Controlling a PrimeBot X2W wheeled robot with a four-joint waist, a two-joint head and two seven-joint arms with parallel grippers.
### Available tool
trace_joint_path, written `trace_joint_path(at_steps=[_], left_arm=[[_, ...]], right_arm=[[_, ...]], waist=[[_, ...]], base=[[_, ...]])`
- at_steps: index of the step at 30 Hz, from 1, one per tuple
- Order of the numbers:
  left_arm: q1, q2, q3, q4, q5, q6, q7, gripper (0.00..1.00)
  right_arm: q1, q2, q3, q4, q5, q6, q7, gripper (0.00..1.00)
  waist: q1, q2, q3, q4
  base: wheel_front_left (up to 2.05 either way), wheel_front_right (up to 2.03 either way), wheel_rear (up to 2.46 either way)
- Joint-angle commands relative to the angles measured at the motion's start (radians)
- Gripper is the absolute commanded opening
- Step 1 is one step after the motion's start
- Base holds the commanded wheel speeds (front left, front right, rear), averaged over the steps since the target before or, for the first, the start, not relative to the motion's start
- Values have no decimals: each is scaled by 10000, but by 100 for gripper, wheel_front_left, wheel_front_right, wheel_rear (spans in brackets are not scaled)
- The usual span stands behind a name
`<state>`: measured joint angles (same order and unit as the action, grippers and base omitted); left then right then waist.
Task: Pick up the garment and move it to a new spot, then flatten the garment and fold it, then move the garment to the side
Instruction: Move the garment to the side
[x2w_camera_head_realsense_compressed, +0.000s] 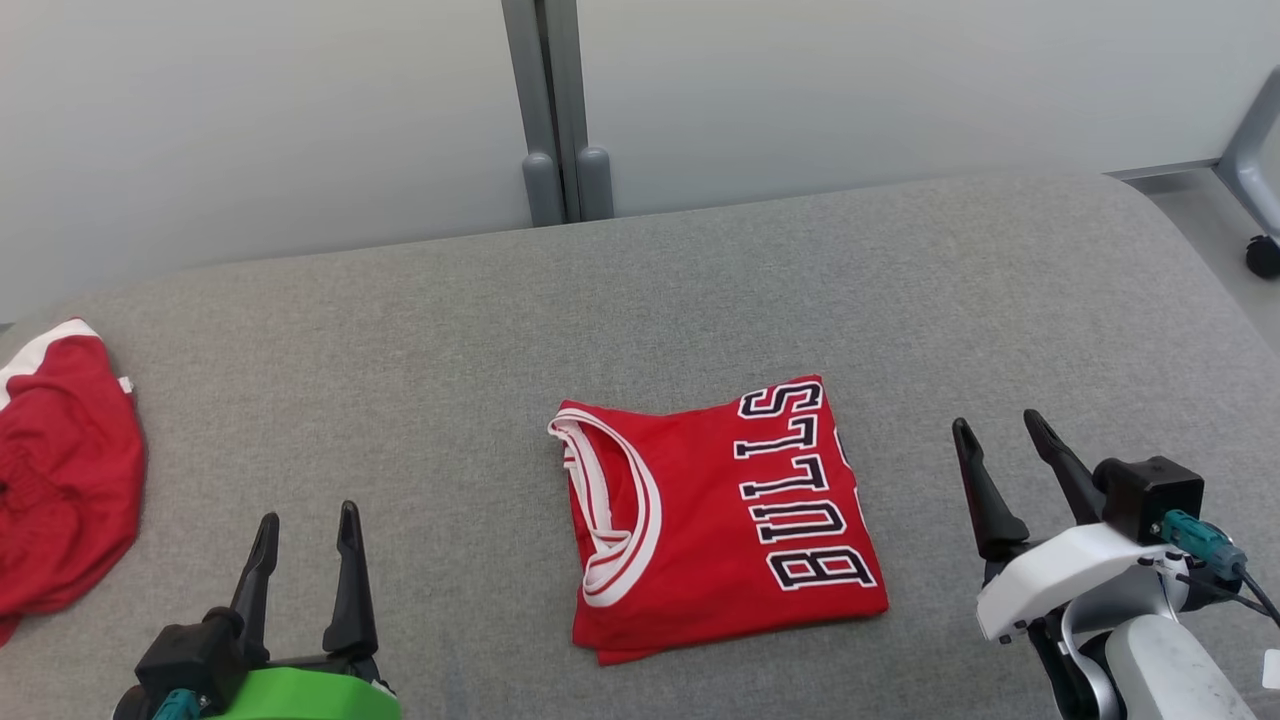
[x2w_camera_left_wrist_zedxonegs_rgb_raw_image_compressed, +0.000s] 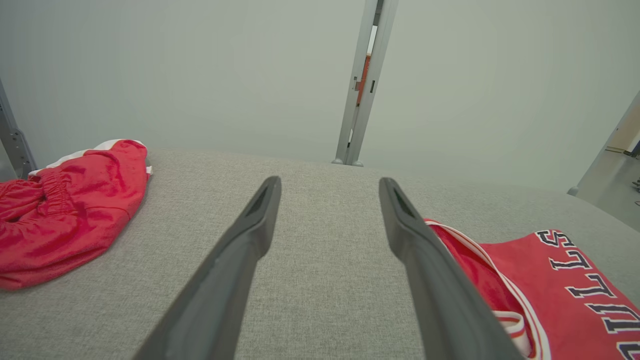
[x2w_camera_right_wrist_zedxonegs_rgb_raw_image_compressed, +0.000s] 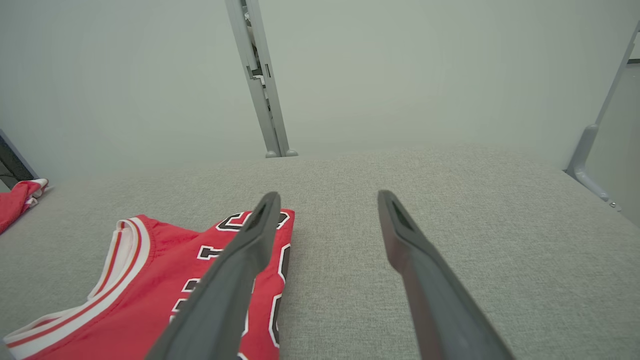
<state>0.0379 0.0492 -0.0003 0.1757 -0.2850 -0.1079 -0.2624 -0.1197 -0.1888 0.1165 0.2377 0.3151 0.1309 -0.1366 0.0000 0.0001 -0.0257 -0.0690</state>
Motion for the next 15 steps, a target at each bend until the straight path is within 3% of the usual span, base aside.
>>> trace_joint_path(at_steps=[1, 15], left_arm=[[172, 28, 13, -10, 88, 34, -31, 100], [135, 28, 6, -48, 13, 97, -31, 100]], right_arm=[[58, 20, -31, 40, -9, -2, 4, 100], [-46, 118, -86, 107, -19, -2, 177, 100]], waist=[[0, -1, -1, -7], [0, -1, 125, -18]], base=[[0, 0, 0], [0, 0, 0]])
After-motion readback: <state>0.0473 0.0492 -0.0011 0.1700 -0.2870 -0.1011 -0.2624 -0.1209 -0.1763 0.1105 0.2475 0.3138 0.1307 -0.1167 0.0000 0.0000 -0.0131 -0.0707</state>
